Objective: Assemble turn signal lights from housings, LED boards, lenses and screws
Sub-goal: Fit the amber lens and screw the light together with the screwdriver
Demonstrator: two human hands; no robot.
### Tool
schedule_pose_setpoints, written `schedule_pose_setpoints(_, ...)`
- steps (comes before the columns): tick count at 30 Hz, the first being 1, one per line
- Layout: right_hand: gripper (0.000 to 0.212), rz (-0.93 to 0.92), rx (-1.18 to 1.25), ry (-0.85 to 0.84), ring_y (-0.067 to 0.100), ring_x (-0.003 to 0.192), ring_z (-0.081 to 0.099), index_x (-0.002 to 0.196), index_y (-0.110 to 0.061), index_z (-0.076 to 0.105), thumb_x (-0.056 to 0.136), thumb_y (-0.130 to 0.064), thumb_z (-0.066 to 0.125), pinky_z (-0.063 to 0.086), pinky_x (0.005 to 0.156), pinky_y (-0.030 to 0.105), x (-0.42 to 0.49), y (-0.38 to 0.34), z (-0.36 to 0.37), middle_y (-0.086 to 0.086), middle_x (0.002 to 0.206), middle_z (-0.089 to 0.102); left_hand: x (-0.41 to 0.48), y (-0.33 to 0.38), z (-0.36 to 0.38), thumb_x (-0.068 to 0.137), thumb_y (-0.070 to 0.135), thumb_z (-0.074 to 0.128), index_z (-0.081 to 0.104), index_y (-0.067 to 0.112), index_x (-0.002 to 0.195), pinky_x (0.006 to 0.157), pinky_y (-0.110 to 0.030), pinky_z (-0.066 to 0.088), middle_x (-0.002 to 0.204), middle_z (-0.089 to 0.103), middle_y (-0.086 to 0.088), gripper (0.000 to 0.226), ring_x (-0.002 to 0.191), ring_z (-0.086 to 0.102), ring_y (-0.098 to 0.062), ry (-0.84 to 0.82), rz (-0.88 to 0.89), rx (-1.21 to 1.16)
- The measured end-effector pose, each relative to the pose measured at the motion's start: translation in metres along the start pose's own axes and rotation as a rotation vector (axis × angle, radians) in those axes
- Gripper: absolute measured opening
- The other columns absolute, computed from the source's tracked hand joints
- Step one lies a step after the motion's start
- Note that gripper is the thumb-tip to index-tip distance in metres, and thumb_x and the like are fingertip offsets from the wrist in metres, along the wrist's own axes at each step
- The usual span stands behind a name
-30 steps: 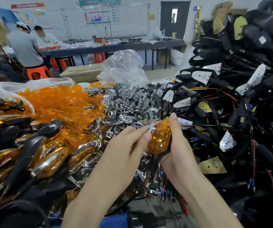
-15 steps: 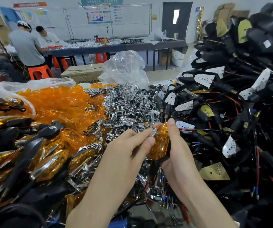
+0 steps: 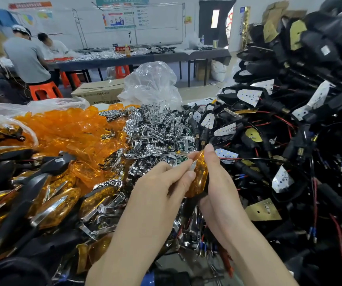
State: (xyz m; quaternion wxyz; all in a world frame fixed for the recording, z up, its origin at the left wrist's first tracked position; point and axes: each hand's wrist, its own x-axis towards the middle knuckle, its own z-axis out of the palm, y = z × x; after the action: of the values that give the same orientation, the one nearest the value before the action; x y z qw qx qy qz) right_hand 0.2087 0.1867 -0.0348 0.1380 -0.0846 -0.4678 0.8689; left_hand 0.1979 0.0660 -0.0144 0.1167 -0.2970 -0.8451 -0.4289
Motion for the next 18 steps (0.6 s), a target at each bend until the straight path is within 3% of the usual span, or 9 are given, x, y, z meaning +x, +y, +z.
schedule_pose_setpoints(3,0.030,0.004,-0.034,-0.016,0.012,0.080,0.069,0.077,-0.031,0.078,0.071,-0.060,0.086,0.058,0.068,0.026,0.002,0.001,-0.004,-0.003,0.082,0.072,0.000,0.001,0.001,0.090,0.050,0.045,0.065,0.039,0.127,0.060,-0.015,0.035,0.077,0.052,0.007,0.044,0.072,0.051,-0.008,-0.016,0.011,0.035)
schedule_pose_setpoints(7,0.002,-0.014,-0.025,-0.051,0.008,0.078,0.069,0.079,-0.031,0.078,0.079,-0.033,0.080,0.055,0.068,0.021,0.002,0.002,-0.007,-0.008,0.079,0.072,0.000,-0.002,0.003,0.093,0.048,0.042,0.068,0.034,0.124,0.062,-0.014,0.036,0.080,0.049,0.009,0.043,0.076,0.050,-0.009,-0.063,0.012,0.046)
schedule_pose_setpoints(11,0.012,0.034,-0.022,0.010,0.011,0.074,0.068,0.079,-0.028,0.078,0.090,-0.025,0.075,0.056,0.061,0.024,0.000,0.000,-0.008,-0.003,0.078,0.069,-0.003,-0.005,0.003,0.095,0.052,0.036,0.053,0.051,0.132,0.072,-0.011,0.043,0.097,0.050,0.020,0.041,0.089,0.057,-0.002,-0.167,-0.047,-0.072)
schedule_pose_setpoints(14,0.012,0.095,-0.006,0.034,0.022,0.074,0.065,0.090,-0.016,0.072,0.096,-0.026,0.068,0.056,0.064,0.036,0.001,-0.004,-0.010,0.006,0.080,0.066,-0.003,-0.012,0.001,0.100,0.045,0.041,0.060,0.051,0.124,0.076,-0.014,0.052,0.101,0.062,0.021,0.031,0.087,0.066,-0.003,-0.177,-0.129,-0.235)
schedule_pose_setpoints(18,0.022,0.160,0.077,0.045,0.022,0.073,0.072,0.092,-0.004,0.067,0.098,-0.025,0.064,0.059,0.063,0.032,0.002,-0.009,-0.010,0.015,0.090,0.073,-0.002,-0.023,-0.002,0.098,0.048,0.045,0.069,0.039,0.103,0.079,-0.037,0.061,0.095,0.072,0.014,0.027,0.085,0.070,-0.008,-0.231,-0.246,-0.366)
